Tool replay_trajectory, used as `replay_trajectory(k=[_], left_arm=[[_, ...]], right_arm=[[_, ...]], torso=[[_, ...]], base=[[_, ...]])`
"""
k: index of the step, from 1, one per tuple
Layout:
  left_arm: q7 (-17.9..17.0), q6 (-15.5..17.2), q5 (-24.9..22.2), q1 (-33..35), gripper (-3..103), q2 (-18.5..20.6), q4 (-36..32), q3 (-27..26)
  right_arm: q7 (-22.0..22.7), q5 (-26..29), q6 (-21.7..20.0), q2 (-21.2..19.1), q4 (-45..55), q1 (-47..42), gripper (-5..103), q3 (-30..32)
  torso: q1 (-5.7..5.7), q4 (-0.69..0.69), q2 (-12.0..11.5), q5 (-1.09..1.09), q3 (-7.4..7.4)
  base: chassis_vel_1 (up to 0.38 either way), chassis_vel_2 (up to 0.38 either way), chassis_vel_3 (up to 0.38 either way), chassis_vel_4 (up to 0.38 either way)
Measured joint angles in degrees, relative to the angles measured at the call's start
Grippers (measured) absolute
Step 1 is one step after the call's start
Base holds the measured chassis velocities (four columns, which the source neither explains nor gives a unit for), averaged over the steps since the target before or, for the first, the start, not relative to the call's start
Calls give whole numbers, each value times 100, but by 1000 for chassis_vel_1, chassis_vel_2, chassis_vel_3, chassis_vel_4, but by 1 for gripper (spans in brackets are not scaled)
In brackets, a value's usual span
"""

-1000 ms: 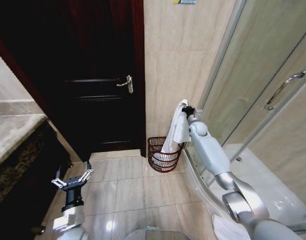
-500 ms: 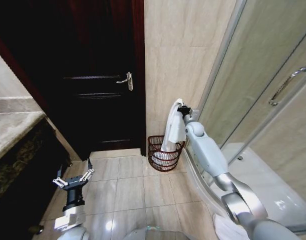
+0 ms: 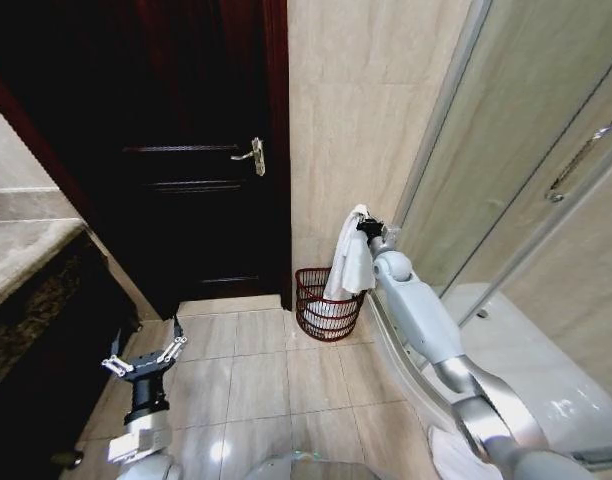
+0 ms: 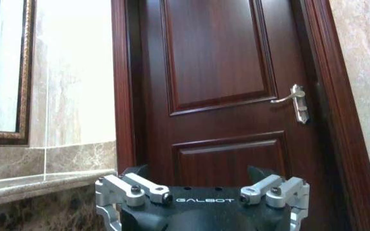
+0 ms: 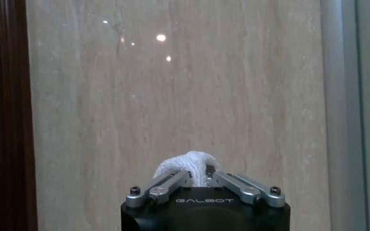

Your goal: Discard the used towel into the hamper.

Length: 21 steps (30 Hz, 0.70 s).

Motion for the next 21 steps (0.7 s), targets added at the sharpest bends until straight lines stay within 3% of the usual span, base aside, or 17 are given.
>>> replay_trajectory(k=[21], left_arm=[[41,-61,-51,-157,100,-54,196,-7]], right_arm=[[93,-55,-109,13,131,-213,2,26]], torso=[[-217,0,-517,0,-298]], base=[[0,0,0,0]])
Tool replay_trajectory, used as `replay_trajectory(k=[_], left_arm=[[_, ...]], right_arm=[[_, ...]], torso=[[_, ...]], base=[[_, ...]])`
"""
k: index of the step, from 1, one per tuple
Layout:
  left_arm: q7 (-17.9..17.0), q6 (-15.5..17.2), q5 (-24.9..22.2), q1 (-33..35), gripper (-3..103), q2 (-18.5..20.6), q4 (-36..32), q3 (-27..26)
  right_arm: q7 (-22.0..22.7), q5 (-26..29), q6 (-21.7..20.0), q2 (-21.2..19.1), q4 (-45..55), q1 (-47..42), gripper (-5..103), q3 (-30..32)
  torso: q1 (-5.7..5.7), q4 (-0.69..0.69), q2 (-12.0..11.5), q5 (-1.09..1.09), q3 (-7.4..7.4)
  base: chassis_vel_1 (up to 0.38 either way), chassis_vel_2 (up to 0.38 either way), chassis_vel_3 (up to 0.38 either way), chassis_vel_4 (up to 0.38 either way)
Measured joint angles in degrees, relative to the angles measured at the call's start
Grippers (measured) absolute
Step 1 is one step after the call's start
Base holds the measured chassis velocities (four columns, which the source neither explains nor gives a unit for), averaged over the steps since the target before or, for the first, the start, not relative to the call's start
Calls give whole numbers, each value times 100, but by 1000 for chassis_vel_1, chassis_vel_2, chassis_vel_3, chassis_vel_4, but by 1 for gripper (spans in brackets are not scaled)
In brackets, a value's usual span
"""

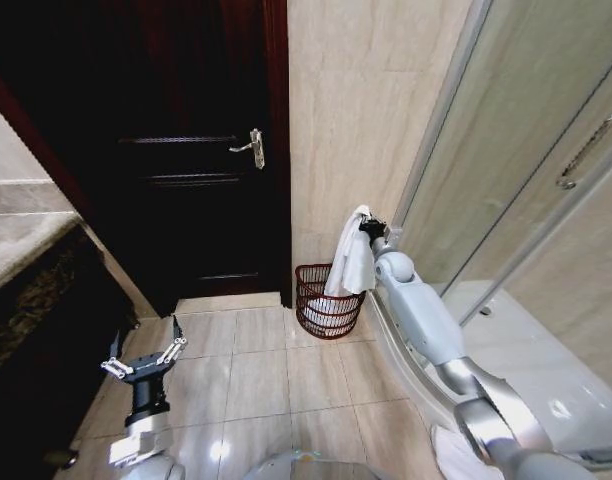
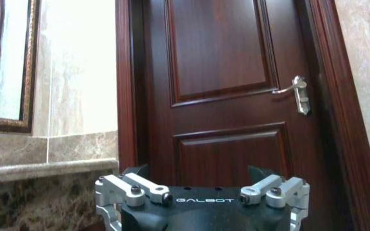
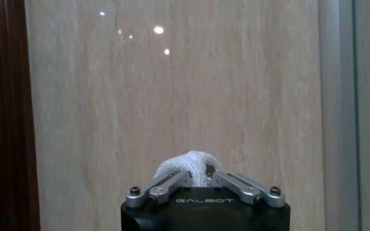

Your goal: Discard the used towel into the hamper.

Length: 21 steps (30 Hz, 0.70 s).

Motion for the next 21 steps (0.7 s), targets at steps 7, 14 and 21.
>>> replay_trajectory(k=[7,14,21], left_arm=[[-56,-50,148,-71,100,43,190,258],[-58,-23,206,-179,100,117,306,389],[-57,71,214,-253,100,211,358,453]], right_arm=[[38,-70,-49,9,95,-122,2,57],[65,-83,-138,-87,384,-277,2,135],[156,11,-347,-164,860,-485,2,214]], torso=[[-82,0,-187,0,-105],[-146,0,-350,0,-204],[-224,0,-539,-1,-317]], base=[[0,0,0,0],[0,0,0,0],[0,0,0,0]])
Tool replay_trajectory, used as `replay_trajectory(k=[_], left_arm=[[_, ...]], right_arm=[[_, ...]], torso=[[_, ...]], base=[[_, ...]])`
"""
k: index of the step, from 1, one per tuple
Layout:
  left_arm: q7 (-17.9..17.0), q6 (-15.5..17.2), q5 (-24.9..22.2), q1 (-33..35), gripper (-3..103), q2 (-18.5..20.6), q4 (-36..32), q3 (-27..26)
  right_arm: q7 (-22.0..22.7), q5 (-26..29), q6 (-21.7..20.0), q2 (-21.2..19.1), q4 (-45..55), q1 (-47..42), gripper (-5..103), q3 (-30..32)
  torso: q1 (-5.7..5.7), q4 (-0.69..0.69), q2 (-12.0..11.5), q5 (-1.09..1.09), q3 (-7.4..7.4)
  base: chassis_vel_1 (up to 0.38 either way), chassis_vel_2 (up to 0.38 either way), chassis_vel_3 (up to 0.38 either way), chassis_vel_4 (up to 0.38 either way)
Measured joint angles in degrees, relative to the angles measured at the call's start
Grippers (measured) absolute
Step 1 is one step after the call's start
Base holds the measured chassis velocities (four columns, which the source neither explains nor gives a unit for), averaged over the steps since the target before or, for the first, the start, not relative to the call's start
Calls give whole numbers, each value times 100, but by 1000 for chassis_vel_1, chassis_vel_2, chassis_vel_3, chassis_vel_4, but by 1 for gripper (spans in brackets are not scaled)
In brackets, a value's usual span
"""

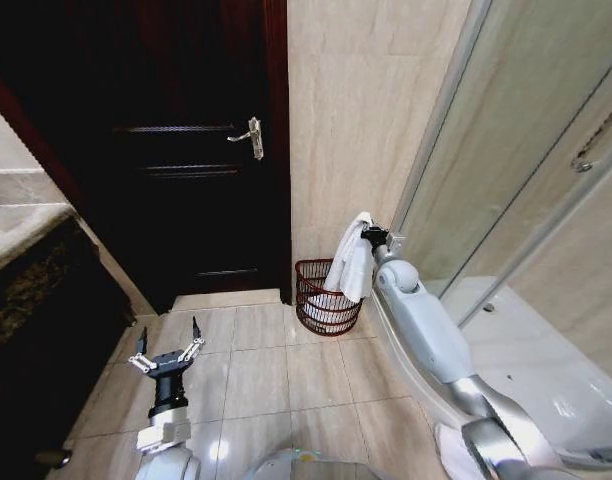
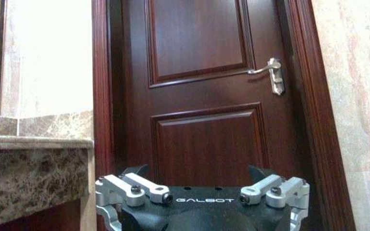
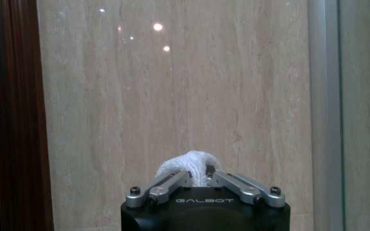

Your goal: Discard the used towel into the hamper.

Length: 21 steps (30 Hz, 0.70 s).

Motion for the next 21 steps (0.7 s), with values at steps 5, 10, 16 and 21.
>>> replay_trajectory(k=[5,10,16,21], left_arm=[[0,9,4,-19,100,22,48,45],[6,13,35,-22,100,30,54,127],[6,27,55,-75,100,36,95,154],[-44,-36,20,-134,100,26,193,152]], right_arm=[[-15,-8,0,-29,38,-48,2,60],[-23,-20,0,-31,4,-45,2,85],[26,33,-42,-67,176,-57,2,60],[52,52,-71,-101,277,-68,2,18]], torso=[[-42,-1,-101,0,-58],[-88,-1,-212,0,-122],[-153,0,-374,0,-220],[-191,0,-478,0,-285]], base=[[0,0,0,0],[0,0,0,0],[0,0,0,0],[0,0,0,0]])
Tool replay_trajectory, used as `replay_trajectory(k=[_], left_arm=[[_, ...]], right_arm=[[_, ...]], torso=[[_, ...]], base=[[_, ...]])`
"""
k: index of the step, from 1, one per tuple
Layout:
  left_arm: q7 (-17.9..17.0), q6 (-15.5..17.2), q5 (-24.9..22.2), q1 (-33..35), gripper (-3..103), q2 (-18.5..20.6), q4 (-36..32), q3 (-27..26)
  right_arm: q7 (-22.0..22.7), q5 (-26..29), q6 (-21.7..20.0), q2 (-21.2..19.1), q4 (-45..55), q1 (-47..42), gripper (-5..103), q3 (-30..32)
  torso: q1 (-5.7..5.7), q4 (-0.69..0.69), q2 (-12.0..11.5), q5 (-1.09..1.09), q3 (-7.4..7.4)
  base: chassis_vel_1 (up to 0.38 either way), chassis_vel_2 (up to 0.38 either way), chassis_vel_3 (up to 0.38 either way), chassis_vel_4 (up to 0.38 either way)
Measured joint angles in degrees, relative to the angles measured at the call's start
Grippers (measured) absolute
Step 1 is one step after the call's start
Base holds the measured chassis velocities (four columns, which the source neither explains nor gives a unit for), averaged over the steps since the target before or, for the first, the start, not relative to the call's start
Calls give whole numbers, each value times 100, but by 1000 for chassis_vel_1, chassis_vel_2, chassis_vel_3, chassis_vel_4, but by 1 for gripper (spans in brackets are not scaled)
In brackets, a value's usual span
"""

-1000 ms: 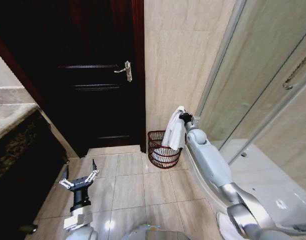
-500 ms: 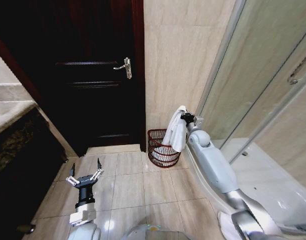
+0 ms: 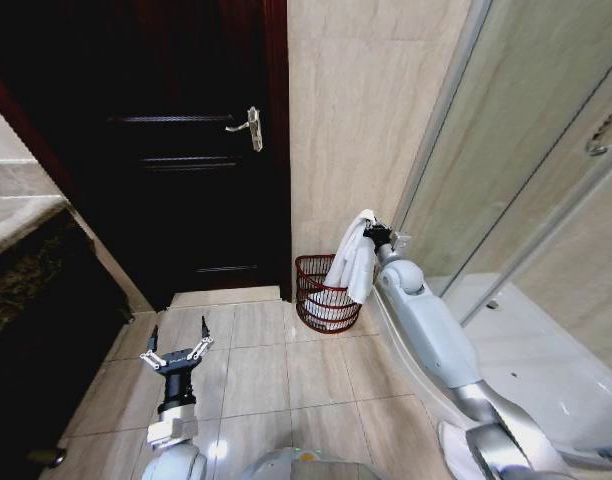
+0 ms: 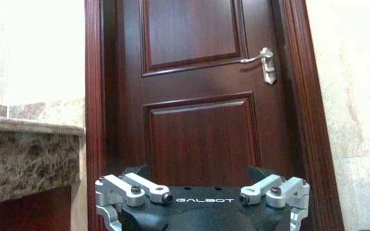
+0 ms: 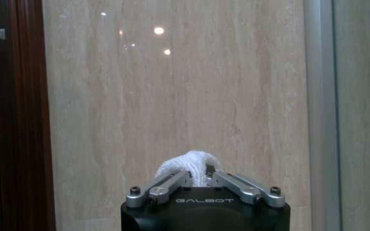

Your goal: Discard the used towel into the hamper.

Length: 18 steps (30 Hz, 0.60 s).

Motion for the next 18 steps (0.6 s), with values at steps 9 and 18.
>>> replay_trajectory(k=[9,18], left_arm=[[-211,-35,-21,-112,100,35,97,83],[-199,0,-3,-103,100,60,117,116]], right_arm=[[-5,-25,0,-64,33,-59,2,-4],[-52,-88,18,-17,-16,-71,2,-10]], torso=[[-10,-1,-30,0,-21],[-4,0,-7,0,-9]], base=[[0,0,0,0],[-18,27,35,-30]])
